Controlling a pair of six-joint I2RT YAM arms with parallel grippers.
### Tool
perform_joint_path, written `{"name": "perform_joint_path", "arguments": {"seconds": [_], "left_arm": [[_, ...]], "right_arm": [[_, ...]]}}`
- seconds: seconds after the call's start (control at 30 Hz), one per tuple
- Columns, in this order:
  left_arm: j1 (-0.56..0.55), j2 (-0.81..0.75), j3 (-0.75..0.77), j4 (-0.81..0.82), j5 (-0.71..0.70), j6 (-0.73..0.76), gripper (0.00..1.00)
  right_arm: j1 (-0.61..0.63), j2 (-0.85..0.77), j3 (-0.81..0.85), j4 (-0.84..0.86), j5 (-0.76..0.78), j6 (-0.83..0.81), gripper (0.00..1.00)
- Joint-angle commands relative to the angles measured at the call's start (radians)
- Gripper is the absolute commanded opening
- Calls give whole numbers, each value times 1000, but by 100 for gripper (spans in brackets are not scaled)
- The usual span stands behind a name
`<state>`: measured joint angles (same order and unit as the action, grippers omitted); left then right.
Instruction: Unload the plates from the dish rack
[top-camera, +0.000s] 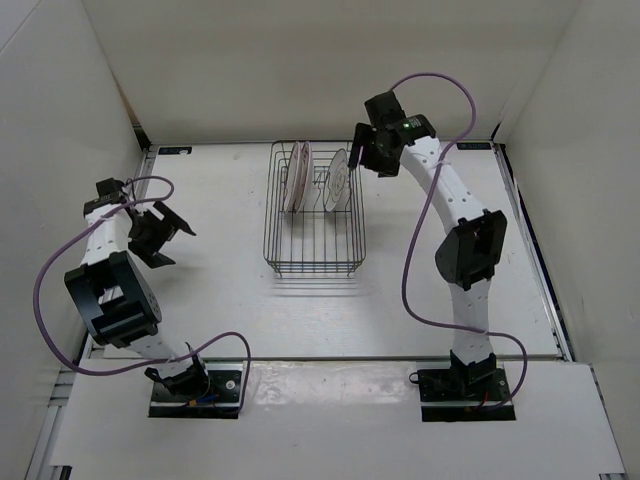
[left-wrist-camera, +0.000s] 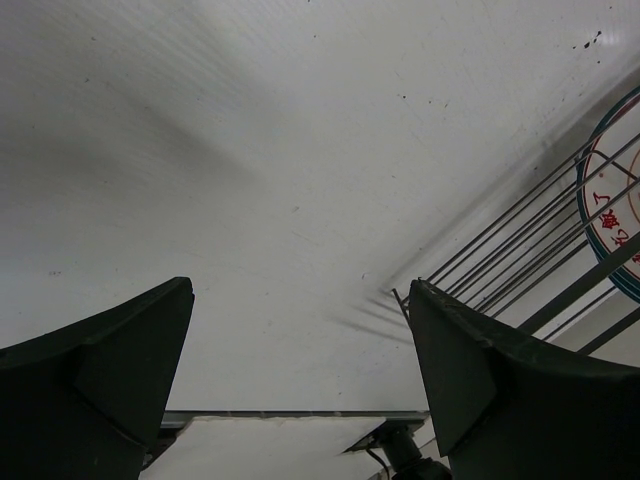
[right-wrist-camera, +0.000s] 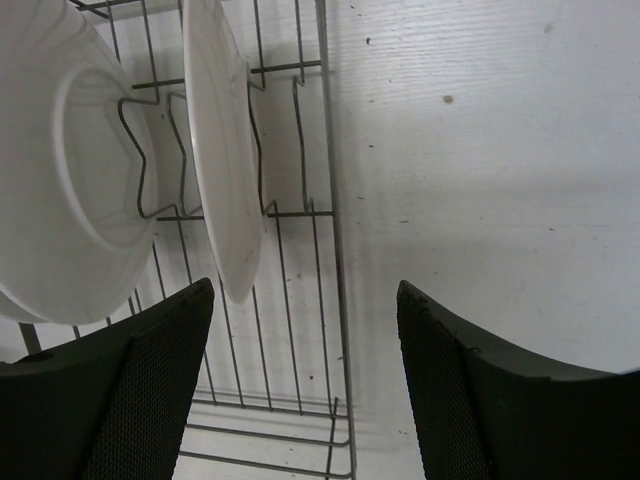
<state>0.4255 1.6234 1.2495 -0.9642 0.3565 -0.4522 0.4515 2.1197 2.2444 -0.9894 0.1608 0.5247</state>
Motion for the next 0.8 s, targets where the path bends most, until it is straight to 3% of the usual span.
{"name": "perform_joint_path", "arguments": {"seconds": [0.0,0.4,0.5,0.77], "left_arm": [[1,-60,-16,-1,10,30,100],[1,-62,-19,-34,-7,69,100],[-1,-54,5,-59,-7,75,100],[2,-54,1,-73,1,76,100]], "right_arm": [[1,43,55,86,-55,20,76],[0,184,73,139,-47,38,72],[0,224,110,146,-43,38,52],[0,217,95,192,-18,38,32]]}}
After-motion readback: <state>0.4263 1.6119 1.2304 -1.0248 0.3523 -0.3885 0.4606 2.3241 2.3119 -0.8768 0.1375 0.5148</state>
